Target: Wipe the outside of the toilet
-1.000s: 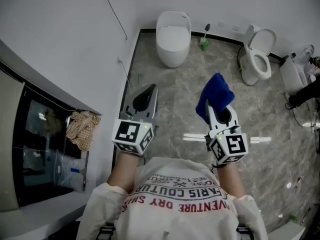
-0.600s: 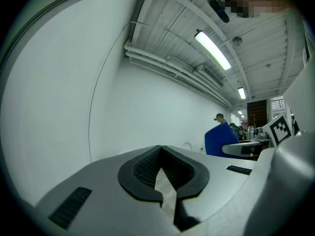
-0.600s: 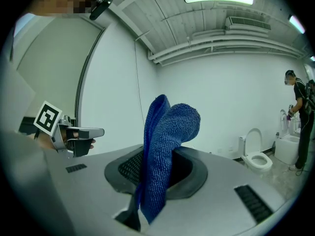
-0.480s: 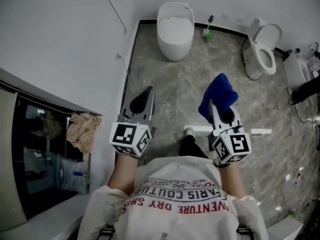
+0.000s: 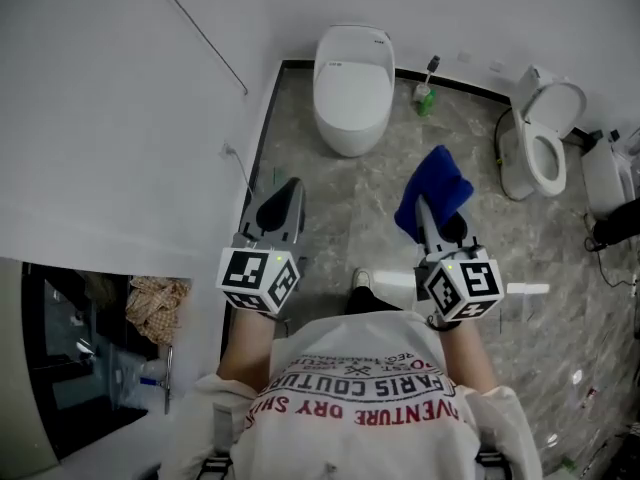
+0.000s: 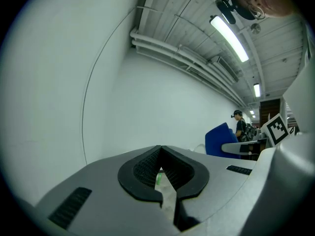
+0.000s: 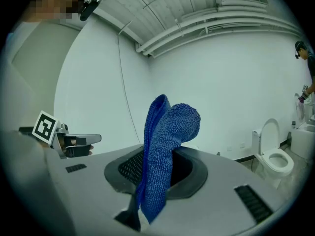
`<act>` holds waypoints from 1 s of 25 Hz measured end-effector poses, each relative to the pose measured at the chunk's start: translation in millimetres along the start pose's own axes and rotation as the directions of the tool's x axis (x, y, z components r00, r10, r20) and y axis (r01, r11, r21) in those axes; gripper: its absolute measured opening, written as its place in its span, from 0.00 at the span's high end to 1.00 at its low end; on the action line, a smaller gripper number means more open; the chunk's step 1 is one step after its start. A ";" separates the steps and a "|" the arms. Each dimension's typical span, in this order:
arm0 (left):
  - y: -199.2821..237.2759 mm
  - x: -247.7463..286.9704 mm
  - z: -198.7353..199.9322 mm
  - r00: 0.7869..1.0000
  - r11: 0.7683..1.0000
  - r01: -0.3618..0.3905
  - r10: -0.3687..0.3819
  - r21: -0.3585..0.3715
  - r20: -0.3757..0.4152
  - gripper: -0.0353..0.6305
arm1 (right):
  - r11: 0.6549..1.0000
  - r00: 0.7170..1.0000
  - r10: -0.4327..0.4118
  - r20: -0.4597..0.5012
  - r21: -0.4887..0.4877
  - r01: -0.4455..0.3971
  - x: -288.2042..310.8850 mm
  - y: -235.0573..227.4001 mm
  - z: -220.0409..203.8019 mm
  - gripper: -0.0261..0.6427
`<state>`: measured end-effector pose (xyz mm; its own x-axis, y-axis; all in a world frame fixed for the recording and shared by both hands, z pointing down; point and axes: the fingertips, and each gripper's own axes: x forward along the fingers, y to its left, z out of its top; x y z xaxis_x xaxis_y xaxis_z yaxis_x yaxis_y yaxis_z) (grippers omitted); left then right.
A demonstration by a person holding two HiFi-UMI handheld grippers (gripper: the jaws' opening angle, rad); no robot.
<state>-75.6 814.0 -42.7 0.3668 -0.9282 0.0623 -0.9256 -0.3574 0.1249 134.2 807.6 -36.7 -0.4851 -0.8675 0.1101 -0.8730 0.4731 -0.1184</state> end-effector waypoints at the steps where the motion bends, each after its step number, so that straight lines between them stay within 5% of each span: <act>1: 2.3 24.7 5.8 1.000 1.000 -0.006 0.006 0.000 0.006 0.94 | 1.000 1.000 0.010 0.001 -0.006 -0.010 18.2 -15.7 7.9 0.85; 11: 38.5 212.2 33.9 0.999 0.999 -0.038 0.038 -0.021 0.001 0.94 | 0.997 0.997 0.071 -0.013 -0.006 -0.071 177.1 -131.1 49.7 0.85; 18: 129.0 360.7 12.1 0.998 0.998 -0.043 0.041 -0.037 -0.056 0.94 | 1.000 0.999 0.022 -0.036 -0.004 -0.022 327.1 -201.9 49.8 0.85; 25: 235.9 544.8 30.6 0.997 0.997 -0.020 0.014 -0.070 -0.081 0.94 | 0.998 0.996 -0.061 -0.062 0.000 0.061 515.0 -283.4 91.6 0.85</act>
<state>-96.9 220.9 -9.5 0.3598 -0.9219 0.1439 -0.9239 -0.3305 0.1931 136.4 212.6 -36.8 -0.4335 -0.8835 0.1777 -0.9009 0.4195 -0.1117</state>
